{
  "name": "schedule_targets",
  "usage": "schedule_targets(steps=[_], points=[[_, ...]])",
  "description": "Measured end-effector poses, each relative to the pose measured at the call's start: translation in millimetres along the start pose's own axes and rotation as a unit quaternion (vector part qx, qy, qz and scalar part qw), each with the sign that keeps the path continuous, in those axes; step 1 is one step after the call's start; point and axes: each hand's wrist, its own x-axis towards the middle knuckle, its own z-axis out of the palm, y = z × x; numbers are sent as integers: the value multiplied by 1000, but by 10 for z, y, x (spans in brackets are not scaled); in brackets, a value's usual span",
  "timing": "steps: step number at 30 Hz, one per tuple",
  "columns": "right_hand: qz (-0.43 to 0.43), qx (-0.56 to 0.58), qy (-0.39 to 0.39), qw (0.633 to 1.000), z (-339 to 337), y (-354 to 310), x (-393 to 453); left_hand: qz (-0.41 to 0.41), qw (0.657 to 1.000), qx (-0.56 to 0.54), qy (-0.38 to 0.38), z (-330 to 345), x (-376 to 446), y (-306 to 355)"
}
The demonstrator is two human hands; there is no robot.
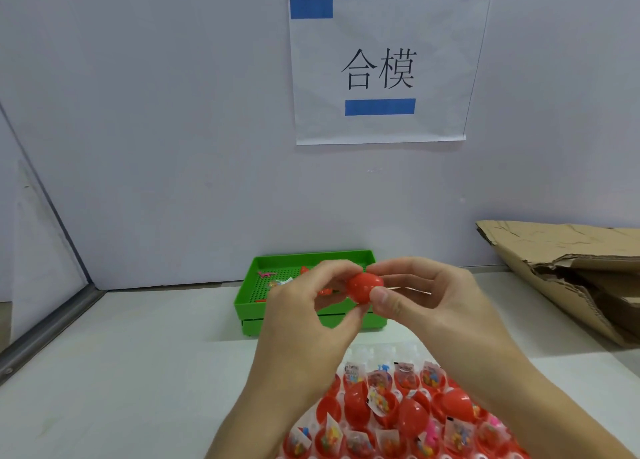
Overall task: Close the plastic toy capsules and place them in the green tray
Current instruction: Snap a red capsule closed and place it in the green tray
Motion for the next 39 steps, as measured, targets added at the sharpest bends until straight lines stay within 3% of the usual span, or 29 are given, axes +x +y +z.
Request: schedule_targets(steps=[8, 10, 14, 21, 28, 32, 35, 37, 39], points=[[55, 126, -87, 987, -19, 31, 15, 19, 1000, -16, -5, 66, -38, -47], [43, 129, -84, 987, -36, 34, 18, -26, 996, -84, -25, 50, -41, -52], [16, 43, -41, 998, -57, 20, 12, -154, 946, -272, -83, 45, -44, -27], [-44, -20, -16, 999, 43, -26, -40, -162, 960, -225, -29, 187, -87, 35], [-81, -62, 12, 995, 87, -17, -51, -109, 981, -160, 34, 299, -135, 105], [-74, -37, -15, 996, 34, -32, -28, -99, 979, -177, 23, 258, -114, 118], [-45, 24, -54, 997, -59, -56, -6, -78, 976, -201, -39, 164, -80, 61], [-12, 59, -86, 994, -112, -60, 8, -44, 982, -166, -80, 89, -56, 35], [13, 84, -137, 987, -131, -47, 10, 11, 993, -94, -69, 45, -30, 22]])
